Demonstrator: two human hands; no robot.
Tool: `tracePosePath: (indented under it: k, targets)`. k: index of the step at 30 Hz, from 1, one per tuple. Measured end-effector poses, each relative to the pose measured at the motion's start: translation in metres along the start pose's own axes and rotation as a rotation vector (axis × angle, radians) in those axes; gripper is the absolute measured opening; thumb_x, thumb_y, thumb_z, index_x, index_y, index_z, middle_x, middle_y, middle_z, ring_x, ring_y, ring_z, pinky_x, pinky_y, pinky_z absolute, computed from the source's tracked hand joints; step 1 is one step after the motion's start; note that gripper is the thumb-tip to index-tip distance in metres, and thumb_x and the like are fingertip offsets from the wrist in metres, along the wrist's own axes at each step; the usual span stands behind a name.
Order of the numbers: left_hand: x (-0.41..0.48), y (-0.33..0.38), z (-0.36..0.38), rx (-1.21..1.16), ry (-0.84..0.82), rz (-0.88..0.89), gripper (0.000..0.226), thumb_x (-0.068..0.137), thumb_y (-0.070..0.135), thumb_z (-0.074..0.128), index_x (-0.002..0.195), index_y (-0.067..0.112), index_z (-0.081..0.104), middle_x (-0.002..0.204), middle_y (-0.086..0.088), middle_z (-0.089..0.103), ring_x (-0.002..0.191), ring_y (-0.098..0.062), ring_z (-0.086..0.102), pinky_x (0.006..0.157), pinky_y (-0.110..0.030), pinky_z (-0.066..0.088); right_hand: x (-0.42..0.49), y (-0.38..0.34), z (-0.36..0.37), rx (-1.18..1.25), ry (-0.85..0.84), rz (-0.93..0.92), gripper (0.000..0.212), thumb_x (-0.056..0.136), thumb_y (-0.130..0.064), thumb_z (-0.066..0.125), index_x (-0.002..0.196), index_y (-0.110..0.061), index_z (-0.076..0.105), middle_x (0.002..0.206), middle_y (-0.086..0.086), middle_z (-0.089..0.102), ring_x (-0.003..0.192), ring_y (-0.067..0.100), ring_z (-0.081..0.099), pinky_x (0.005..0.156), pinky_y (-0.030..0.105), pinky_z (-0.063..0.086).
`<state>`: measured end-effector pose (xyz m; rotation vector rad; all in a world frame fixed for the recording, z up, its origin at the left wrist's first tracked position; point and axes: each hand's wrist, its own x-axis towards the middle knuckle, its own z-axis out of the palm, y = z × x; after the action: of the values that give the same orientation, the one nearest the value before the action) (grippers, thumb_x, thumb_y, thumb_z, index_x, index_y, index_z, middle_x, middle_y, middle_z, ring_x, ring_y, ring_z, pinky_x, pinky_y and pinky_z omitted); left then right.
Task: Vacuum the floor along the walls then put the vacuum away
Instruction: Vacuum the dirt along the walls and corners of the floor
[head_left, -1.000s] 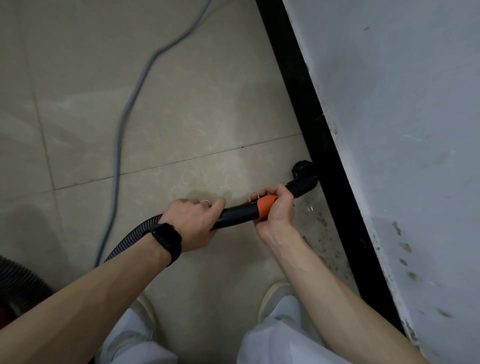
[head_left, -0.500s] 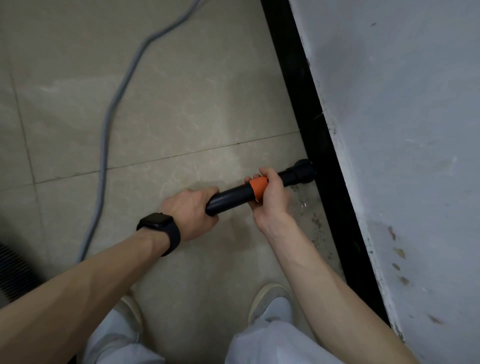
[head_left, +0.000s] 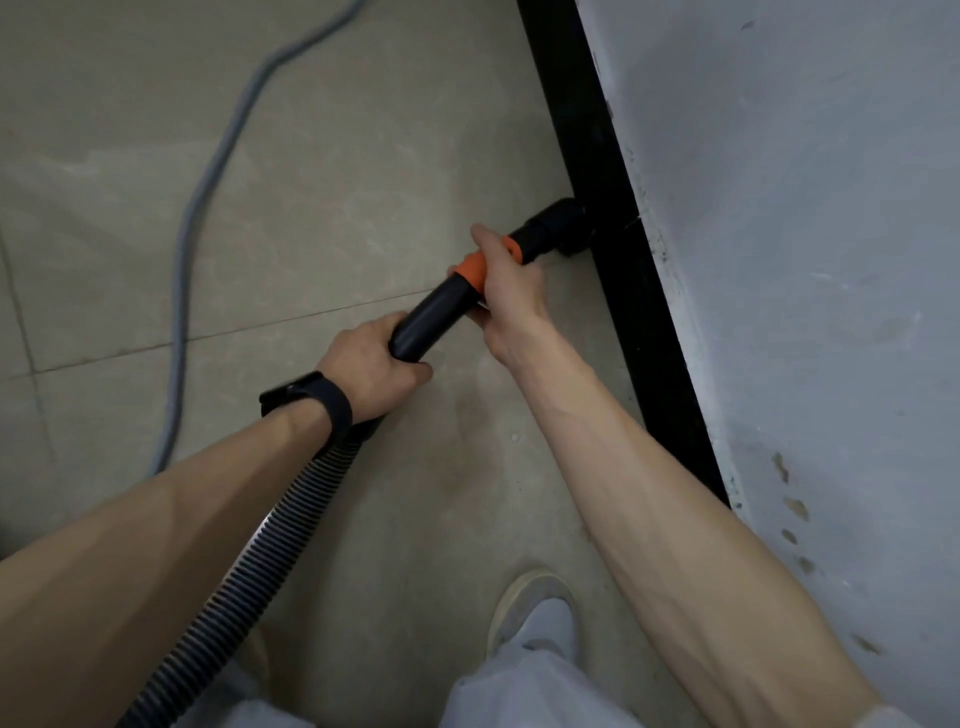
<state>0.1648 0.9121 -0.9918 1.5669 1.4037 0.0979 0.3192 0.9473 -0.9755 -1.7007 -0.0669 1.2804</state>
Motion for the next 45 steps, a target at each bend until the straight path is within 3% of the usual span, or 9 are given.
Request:
tracePosePath:
  k: [4, 9, 16, 20, 24, 29, 32, 39, 45]
  targets:
    - [-0.006, -0.002, 0.001, 0.102, 0.035, 0.053, 0.025, 0.081, 0.033, 0.065, 0.100, 0.037, 0.048, 0.073, 0.008, 0.056, 0.063, -0.009, 0.054, 0.051, -0.024, 0.038, -0.001, 0.005, -0.010, 0.067, -0.033, 0.014, 0.030, 0.090, -0.017, 0.075, 0.114, -0.008, 0.058, 0.075, 0.005, 0.066, 0.060, 0.019, 0.072, 0.056, 0.032, 0.059]
    - [-0.040, -0.011, -0.003, 0.497, 0.080, 0.118, 0.026, 0.086, 0.044, 0.056, 0.093, 0.037, 0.032, 0.067, 0.010, 0.047, 0.054, -0.016, 0.045, 0.049, -0.027, 0.029, -0.027, 0.027, -0.030, 0.248, -0.082, 0.100, 0.019, 0.089, -0.009, 0.063, 0.104, -0.009, 0.052, 0.067, 0.006, 0.059, 0.059, 0.025, 0.065, 0.072, 0.046, 0.062]
    - [-0.099, -0.023, -0.012, 0.615, -0.160, 0.297, 0.037, 0.080, 0.067, 0.047, 0.091, 0.034, 0.034, 0.067, 0.010, 0.050, 0.055, -0.017, 0.051, 0.052, -0.029, 0.039, -0.079, 0.064, -0.050, 0.259, -0.054, 0.203, 0.024, 0.094, -0.019, 0.066, 0.107, -0.010, 0.048, 0.062, 0.006, 0.053, 0.049, 0.022, 0.059, 0.053, 0.037, 0.057]
    - [-0.111, -0.026, -0.027, 0.670, -0.436, 0.146, 0.049, 0.067, 0.080, 0.056, 0.072, 0.032, 0.047, 0.061, 0.008, 0.057, 0.053, -0.009, 0.055, 0.047, -0.025, 0.037, -0.116, 0.090, -0.046, 0.197, -0.080, 0.261, 0.018, 0.094, -0.017, 0.065, 0.098, -0.010, 0.049, 0.060, 0.006, 0.054, 0.049, 0.023, 0.061, 0.054, 0.039, 0.058]
    - [-0.117, -0.035, -0.030, 0.566, -0.578, -0.086, 0.037, 0.062, 0.062, 0.073, 0.070, 0.028, 0.061, 0.062, 0.008, 0.066, 0.059, -0.008, 0.064, 0.055, -0.025, 0.052, -0.135, 0.103, -0.032, 0.154, -0.085, 0.288, 0.022, 0.098, -0.023, 0.068, 0.102, -0.009, 0.052, 0.061, 0.006, 0.059, 0.053, 0.024, 0.065, 0.059, 0.041, 0.060]
    - [-0.122, -0.044, -0.046, 0.578, -0.864, -0.341, 0.041, 0.053, 0.054, 0.085, 0.076, 0.024, 0.069, 0.067, 0.009, 0.071, 0.071, -0.012, 0.069, 0.062, -0.025, 0.050, -0.161, 0.124, -0.016, 0.081, -0.161, 0.370, 0.021, 0.101, -0.028, 0.064, 0.101, -0.012, 0.050, 0.063, 0.006, 0.065, 0.062, 0.025, 0.070, 0.090, 0.056, 0.059]
    - [-0.128, -0.048, -0.044, 0.572, -1.009, -0.431, 0.034, 0.058, 0.044, 0.088, 0.074, 0.023, 0.067, 0.056, 0.012, 0.069, 0.079, -0.017, 0.073, 0.074, -0.027, 0.054, -0.172, 0.136, -0.012, 0.056, -0.183, 0.400, 0.021, 0.100, -0.025, 0.064, 0.105, -0.011, 0.049, 0.064, 0.007, 0.066, 0.064, 0.027, 0.070, 0.093, 0.057, 0.057]
    - [-0.115, -0.035, -0.046, 0.578, -0.922, -0.364, 0.039, 0.055, 0.051, 0.085, 0.080, 0.026, 0.067, 0.072, 0.007, 0.074, 0.076, -0.012, 0.070, 0.071, -0.028, 0.053, -0.150, 0.118, -0.018, 0.054, -0.170, 0.356, 0.025, 0.095, -0.024, 0.070, 0.110, -0.010, 0.056, 0.072, 0.007, 0.070, 0.068, 0.028, 0.073, 0.092, 0.061, 0.059]
    - [-0.095, -0.006, -0.028, 0.419, -0.645, -0.139, 0.021, 0.068, 0.042, 0.076, 0.075, 0.025, 0.066, 0.064, 0.010, 0.069, 0.062, -0.006, 0.065, 0.053, -0.020, 0.046, -0.108, 0.077, -0.042, 0.142, -0.031, 0.236, 0.018, 0.093, -0.012, 0.069, 0.104, -0.008, 0.056, 0.068, 0.005, 0.064, 0.060, 0.027, 0.070, 0.060, 0.043, 0.060]
